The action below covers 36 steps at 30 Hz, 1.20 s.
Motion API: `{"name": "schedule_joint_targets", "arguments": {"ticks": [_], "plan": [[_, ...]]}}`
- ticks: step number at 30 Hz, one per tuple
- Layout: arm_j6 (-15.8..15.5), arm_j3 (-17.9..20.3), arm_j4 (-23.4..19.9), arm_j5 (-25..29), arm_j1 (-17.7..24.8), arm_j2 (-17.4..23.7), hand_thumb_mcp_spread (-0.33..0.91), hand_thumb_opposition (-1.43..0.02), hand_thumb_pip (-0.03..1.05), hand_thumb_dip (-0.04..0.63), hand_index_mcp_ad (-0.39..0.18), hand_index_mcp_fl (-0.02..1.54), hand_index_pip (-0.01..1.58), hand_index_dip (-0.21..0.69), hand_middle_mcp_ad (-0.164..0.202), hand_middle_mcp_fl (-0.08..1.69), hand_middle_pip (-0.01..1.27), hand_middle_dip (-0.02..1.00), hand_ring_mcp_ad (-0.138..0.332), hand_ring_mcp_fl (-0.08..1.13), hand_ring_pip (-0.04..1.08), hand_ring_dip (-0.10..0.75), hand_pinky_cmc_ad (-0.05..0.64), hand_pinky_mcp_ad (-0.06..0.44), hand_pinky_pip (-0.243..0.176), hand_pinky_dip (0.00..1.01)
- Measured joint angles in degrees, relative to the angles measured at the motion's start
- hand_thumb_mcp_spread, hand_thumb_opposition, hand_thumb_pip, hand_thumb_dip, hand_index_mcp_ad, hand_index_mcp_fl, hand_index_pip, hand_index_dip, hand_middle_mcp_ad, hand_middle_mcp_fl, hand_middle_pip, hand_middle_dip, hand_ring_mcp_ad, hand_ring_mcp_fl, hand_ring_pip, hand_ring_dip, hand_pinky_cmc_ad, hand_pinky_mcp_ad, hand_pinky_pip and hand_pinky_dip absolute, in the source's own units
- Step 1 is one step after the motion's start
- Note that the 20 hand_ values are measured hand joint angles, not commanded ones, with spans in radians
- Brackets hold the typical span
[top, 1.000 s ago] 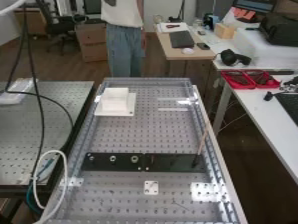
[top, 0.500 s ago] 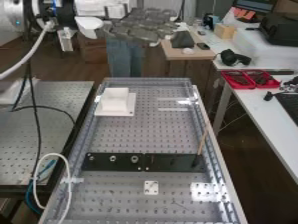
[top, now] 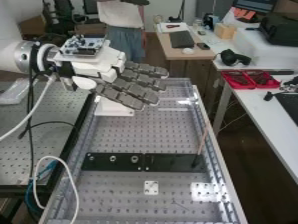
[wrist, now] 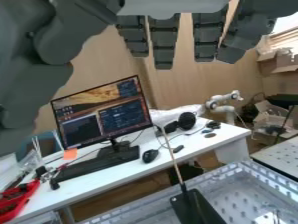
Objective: Grab the bearing and place it in the white container
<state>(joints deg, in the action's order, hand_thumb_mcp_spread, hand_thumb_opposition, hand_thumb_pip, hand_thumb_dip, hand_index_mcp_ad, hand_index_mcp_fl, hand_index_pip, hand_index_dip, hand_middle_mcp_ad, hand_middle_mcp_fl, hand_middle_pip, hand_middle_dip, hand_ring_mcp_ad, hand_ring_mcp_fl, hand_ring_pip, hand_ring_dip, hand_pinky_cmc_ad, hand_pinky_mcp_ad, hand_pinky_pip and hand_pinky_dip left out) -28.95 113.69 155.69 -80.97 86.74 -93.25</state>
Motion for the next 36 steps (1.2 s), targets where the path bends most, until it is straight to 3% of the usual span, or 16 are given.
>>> {"name": "schedule_joint_targets", "arguments": {"ticks": [3,13,18,31,36], "plan": [[1.0,0.9,-1.0,1.2,-0.3,-1.2,0.39,-0.69,0.26,0.054,0.005,0.05,0.08,0.016,0.091,0.08,0.14,0.08,0.244,0.03,0.09,-0.031,0.312,0.215,-0.112,0.13],[3.8,3.6,-6.1,6.1,-1.0,-6.0,0.46,-0.71,0.32,0.150,-0.054,0.16,0.10,0.187,0.093,0.08,0.14,0.11,0.216,0.02,0.09,0.000,0.312,0.216,-0.112,0.14],[4.4,4.1,-7.4,7.9,-1.3,-8.7,0.48,-0.73,0.32,0.152,-0.054,0.17,0.17,0.227,0.093,0.08,0.14,0.12,0.194,0.02,0.09,0.000,0.309,0.216,-0.112,0.14],[5.2,6.1,-13.9,10.6,-1.8,-15.3,0.50,-0.74,0.39,0.206,-0.079,0.10,0.89,0.271,0.089,0.08,0.14,0.14,0.164,0.02,0.09,0.003,0.312,0.216,-0.106,0.14],[5.4,6.5,-15.6,10.6,-2.1,-17.1,0.49,-0.76,0.40,0.208,-0.089,0.07,1.08,0.276,0.093,0.08,0.14,0.14,0.164,0.02,0.09,0.012,0.312,0.216,-0.106,0.14]]}}
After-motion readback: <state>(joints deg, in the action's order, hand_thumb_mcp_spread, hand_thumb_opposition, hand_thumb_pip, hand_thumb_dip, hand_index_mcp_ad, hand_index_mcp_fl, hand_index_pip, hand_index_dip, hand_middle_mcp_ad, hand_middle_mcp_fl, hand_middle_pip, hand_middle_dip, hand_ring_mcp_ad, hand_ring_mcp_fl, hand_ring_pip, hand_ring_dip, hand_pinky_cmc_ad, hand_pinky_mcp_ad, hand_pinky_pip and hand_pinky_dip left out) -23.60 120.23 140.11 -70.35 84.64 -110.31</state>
